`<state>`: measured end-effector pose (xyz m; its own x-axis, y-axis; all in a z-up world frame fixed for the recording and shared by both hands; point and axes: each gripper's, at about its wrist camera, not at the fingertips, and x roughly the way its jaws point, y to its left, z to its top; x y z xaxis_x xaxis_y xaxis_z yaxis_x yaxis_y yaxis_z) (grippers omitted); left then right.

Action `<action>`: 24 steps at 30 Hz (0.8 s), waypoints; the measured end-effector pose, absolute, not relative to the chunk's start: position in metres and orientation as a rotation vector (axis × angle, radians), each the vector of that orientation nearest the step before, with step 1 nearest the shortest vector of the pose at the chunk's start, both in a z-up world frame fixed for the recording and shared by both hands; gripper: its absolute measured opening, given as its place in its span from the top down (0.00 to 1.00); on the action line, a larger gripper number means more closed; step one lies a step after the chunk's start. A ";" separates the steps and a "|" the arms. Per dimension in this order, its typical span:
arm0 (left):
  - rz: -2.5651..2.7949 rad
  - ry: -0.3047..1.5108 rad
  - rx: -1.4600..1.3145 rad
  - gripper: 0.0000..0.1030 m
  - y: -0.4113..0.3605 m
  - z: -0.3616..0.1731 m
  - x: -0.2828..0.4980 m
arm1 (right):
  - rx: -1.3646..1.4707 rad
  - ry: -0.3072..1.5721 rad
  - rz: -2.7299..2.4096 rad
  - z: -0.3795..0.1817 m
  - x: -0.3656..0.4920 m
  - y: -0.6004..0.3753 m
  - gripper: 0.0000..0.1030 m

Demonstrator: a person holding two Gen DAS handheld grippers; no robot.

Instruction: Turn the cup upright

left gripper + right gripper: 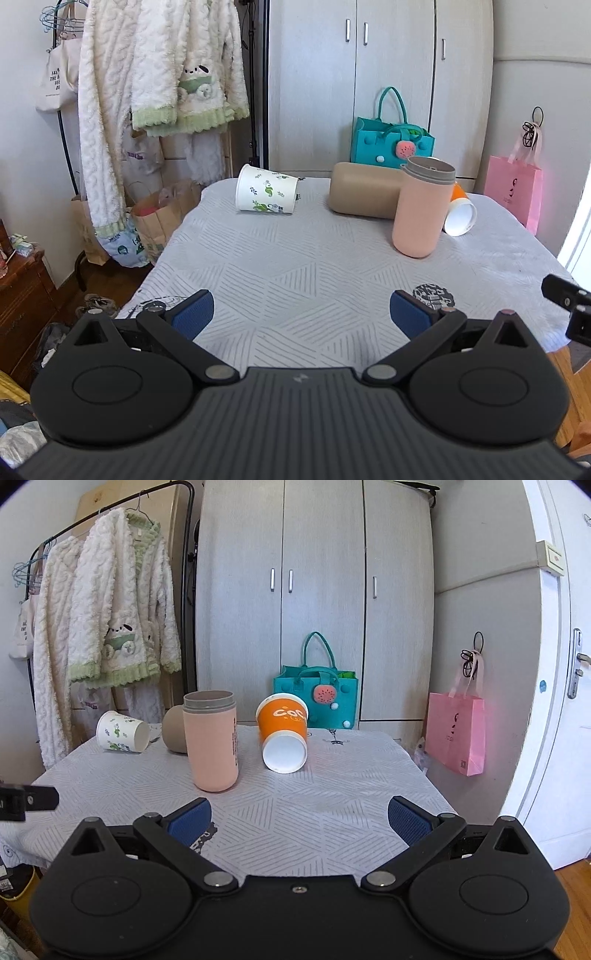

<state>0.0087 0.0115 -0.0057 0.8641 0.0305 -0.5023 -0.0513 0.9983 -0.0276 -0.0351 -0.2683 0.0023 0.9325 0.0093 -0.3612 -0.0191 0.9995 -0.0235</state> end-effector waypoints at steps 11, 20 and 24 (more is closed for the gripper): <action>0.021 0.549 -0.005 0.00 0.010 -0.011 0.010 | -0.031 0.372 -0.006 0.004 -0.038 -0.265 0.00; -0.009 0.560 -0.013 0.00 0.006 -0.013 0.007 | -0.034 0.366 -0.021 0.006 -0.041 -0.265 0.00; -0.010 0.557 -0.003 0.00 0.003 -0.012 0.005 | -0.031 0.366 -0.024 0.006 -0.041 -0.268 0.00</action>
